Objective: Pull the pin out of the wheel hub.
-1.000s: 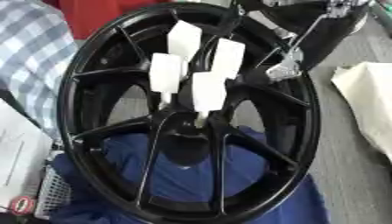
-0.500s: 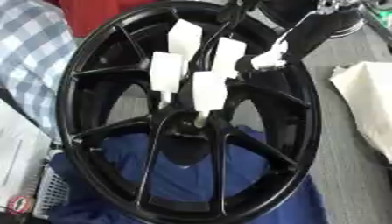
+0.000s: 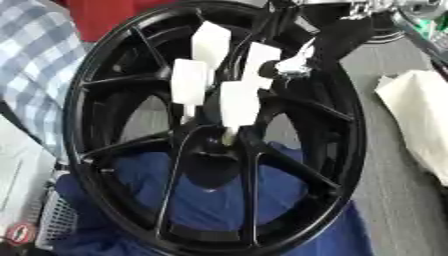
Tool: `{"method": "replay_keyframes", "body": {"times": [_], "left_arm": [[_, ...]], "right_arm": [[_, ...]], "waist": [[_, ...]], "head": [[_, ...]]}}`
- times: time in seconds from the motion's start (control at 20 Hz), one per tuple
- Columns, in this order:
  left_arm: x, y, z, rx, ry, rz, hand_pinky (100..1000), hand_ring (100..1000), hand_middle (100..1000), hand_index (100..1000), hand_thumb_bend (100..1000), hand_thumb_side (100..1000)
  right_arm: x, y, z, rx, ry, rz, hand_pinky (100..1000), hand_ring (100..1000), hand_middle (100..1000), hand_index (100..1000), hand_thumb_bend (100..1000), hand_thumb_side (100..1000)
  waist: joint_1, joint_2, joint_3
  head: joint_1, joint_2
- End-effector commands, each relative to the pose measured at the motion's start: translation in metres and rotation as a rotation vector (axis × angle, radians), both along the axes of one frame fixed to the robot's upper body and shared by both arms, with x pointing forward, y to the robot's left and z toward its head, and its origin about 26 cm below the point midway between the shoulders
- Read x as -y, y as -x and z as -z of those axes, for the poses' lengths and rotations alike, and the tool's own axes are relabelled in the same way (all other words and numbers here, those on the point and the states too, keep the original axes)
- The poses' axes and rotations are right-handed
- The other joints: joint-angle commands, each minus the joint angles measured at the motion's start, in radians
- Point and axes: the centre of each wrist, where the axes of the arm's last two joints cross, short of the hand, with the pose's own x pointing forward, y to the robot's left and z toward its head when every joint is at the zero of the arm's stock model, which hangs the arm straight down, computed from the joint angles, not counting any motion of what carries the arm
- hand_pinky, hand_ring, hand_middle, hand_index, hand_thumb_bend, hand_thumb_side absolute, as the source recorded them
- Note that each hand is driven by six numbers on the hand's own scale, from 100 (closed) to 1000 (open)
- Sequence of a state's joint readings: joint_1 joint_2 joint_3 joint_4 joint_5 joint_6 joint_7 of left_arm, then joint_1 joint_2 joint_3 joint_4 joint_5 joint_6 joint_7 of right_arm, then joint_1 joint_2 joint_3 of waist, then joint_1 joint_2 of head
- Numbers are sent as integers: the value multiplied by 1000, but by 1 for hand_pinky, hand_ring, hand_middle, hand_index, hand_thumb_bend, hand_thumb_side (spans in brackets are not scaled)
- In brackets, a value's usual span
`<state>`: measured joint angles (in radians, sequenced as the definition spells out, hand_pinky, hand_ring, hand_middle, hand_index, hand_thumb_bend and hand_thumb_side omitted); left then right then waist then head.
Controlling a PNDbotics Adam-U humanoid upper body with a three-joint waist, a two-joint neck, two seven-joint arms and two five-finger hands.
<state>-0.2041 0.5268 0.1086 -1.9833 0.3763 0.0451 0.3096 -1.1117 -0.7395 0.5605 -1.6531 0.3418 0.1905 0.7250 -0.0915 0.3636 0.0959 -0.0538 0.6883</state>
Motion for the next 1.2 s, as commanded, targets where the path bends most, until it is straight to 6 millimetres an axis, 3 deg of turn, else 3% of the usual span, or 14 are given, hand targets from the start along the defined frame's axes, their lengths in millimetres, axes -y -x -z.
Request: {"method": "replay_keyframes", "body": {"times": [0.05, 0.6, 1.0, 1.2], "left_arm": [[0, 2, -9, 29, -21, 7, 812, 767, 716, 787, 610, 453], [1, 2, -10, 33, -18, 10, 814, 767, 718, 787, 607, 454], [0, 2, -9, 30, -16, 8, 816, 769, 721, 788, 603, 457], [0, 2, -8, 26, -18, 8, 817, 771, 724, 789, 603, 459]], "right_arm": [[1, -1, -7, 40, 8, 34, 795, 769, 681, 824, 421, 601], [0, -13, 3, 30, 26, 62, 770, 718, 607, 759, 376, 554], [-5, -7, -2, -8, -98, 4, 771, 656, 510, 658, 100, 433], [-7, 1, -9, -42, -190, -24, 772, 633, 485, 626, 100, 429]], "waist": [[4, -14, -1], [0, -2, 2], [0, -2, 1], [3, -5, -2]], "head": [[-1, -6], [-2, -13], [-2, -13], [-3, -12]]}}
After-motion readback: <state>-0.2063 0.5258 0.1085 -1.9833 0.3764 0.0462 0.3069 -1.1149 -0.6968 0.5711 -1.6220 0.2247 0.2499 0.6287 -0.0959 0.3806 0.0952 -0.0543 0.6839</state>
